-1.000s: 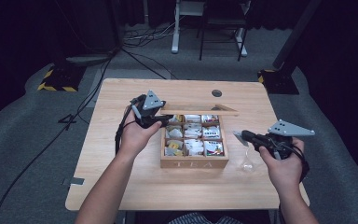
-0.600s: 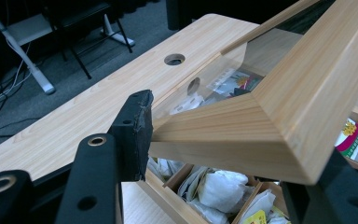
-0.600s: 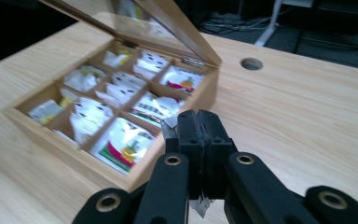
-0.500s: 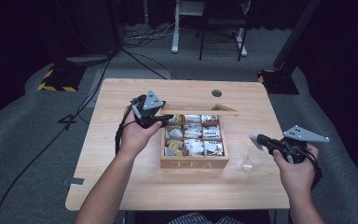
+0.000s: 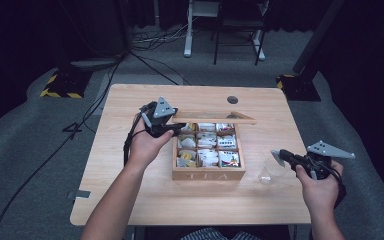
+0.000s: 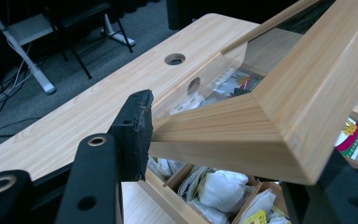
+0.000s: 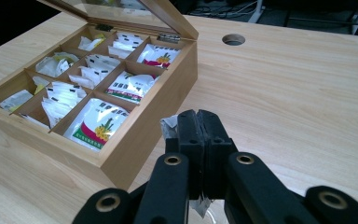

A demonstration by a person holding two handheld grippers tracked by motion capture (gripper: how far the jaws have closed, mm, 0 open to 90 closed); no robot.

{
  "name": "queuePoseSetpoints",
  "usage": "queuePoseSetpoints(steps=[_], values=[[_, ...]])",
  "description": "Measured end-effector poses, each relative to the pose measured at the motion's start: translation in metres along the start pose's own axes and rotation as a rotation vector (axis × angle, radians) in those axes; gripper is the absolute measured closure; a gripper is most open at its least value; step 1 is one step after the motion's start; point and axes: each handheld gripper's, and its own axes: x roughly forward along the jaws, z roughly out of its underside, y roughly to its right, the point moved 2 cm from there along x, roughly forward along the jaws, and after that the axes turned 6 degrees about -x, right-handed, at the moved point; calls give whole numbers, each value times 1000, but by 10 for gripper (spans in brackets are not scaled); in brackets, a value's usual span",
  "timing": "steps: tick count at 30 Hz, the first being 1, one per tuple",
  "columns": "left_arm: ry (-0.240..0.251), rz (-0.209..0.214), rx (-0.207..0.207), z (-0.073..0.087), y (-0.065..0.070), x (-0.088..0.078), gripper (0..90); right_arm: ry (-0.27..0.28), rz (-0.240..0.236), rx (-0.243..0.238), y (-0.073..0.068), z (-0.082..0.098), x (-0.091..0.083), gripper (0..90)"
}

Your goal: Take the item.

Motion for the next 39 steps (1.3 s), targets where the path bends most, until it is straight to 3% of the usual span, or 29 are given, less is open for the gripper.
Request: queuePoseSetpoints(steps=[27,28,30,31,33,39], values=[[0,0,3,0,0,0,487,-8,-23,42,0,19,5,881],[0,0,3,0,0,0,487,-11,-24,41,0,20,5,835],[0,1,3,0,0,0,487,-22,-10,36,-1,20,5,657],[0,1,2,0,0,0,487,-30,1,29,-1,19,4,621],[0,0,3,0,0,0,487,-38,19,-1,-3,17,2,583],[0,-3,8,1,0,0,487,-34,34,-16,-2,9,-2,544]])
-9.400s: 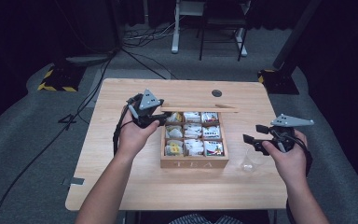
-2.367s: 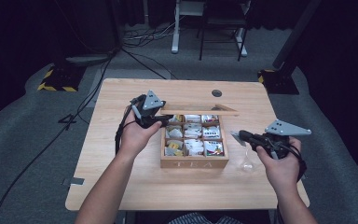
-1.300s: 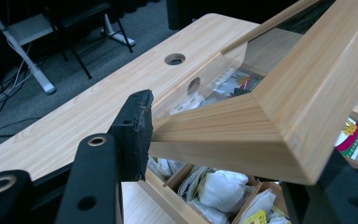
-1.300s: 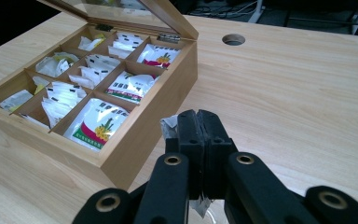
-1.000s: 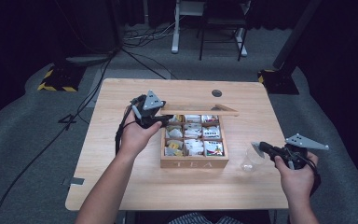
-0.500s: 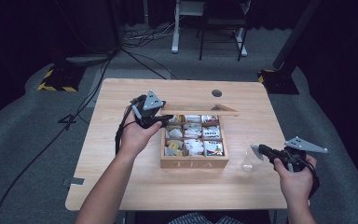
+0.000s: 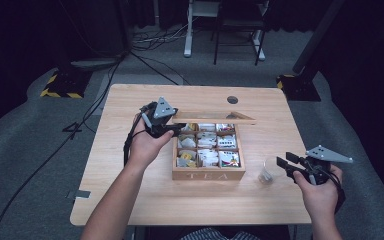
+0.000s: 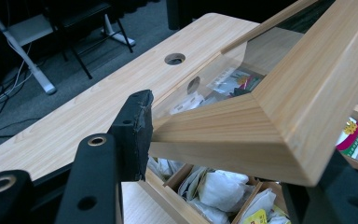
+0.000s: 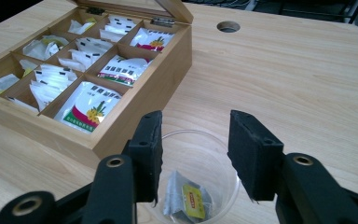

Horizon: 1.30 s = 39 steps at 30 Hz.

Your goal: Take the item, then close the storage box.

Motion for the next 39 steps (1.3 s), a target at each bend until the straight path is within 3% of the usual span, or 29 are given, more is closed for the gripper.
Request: queuePoseSetpoints(steps=[14,21,31,38,39], values=[[-5,-9,4,1,2,0,486,-12,28,13,14,0,-6,525],[-11,-16,13,2,3,-1,485,-27,51,21,28,3,-6,456],[-29,-31,36,7,7,-2,473,-72,76,70,51,25,5,430],[-47,-65,68,15,15,-4,440,-78,74,92,60,34,12,431],[-62,-73,53,16,17,-5,439,-81,72,94,60,35,13,431]])
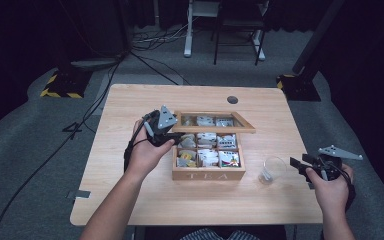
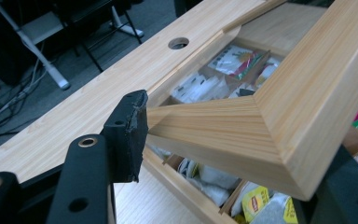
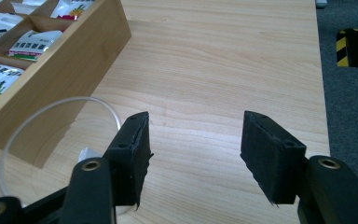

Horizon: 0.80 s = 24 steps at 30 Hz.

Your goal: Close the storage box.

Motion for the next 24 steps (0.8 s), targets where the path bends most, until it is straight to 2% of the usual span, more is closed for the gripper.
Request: queuePoseSetpoints(steps=[1,4,24], values=[[-16,4,-3,2,0,-1,443,0,-2,1,0,1,1,431],[-14,10,-17,6,1,-1,446,-2,-10,7,1,3,5,432],[-62,-16,-4,24,14,-4,447,-18,-34,45,10,24,24,430]])
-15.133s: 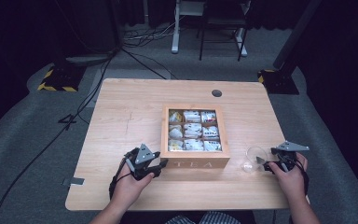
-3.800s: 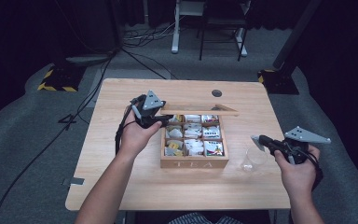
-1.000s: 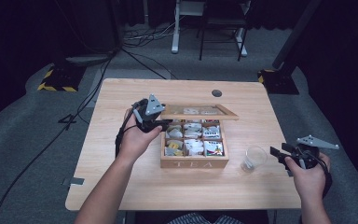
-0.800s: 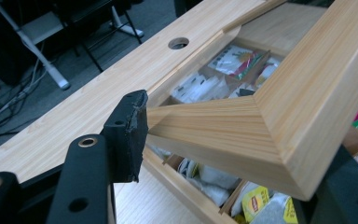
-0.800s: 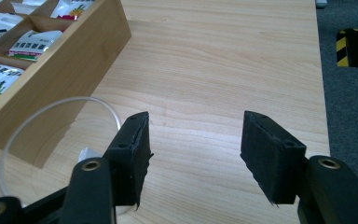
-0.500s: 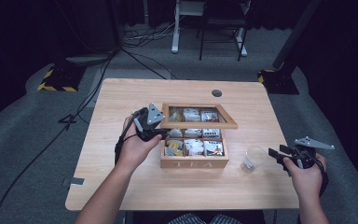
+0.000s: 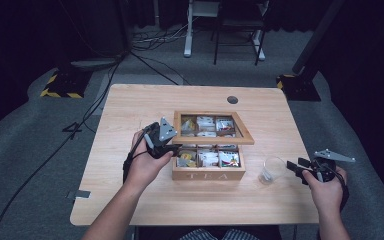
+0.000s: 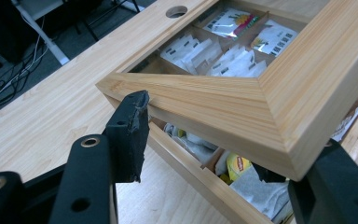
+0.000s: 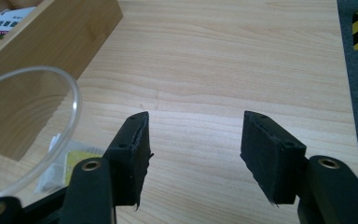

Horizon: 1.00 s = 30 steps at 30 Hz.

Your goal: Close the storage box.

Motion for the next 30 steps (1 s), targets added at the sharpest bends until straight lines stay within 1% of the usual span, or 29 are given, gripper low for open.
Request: queuePoseSetpoints(steps=[4,7,8,12,14,22,25,28,30], values=[[-12,1,5,2,1,0,436,0,0,7,1,6,4,428],[-22,-2,17,3,3,1,426,-2,0,15,3,10,6,428],[-24,-2,17,4,3,1,423,-3,6,14,3,11,6,427],[-33,-3,19,7,5,2,410,-17,46,-14,4,15,7,426],[-39,-5,21,8,6,2,404,-23,51,-22,4,15,8,426],[-69,-9,28,14,11,6,363,-25,43,-24,3,16,11,425],[-73,-10,32,17,12,7,357,-25,41,-24,2,16,12,425],[-91,-1,15,19,12,8,355,-21,36,-21,2,15,12,425],[-105,13,7,22,12,10,352,-19,35,-20,2,15,12,425]])
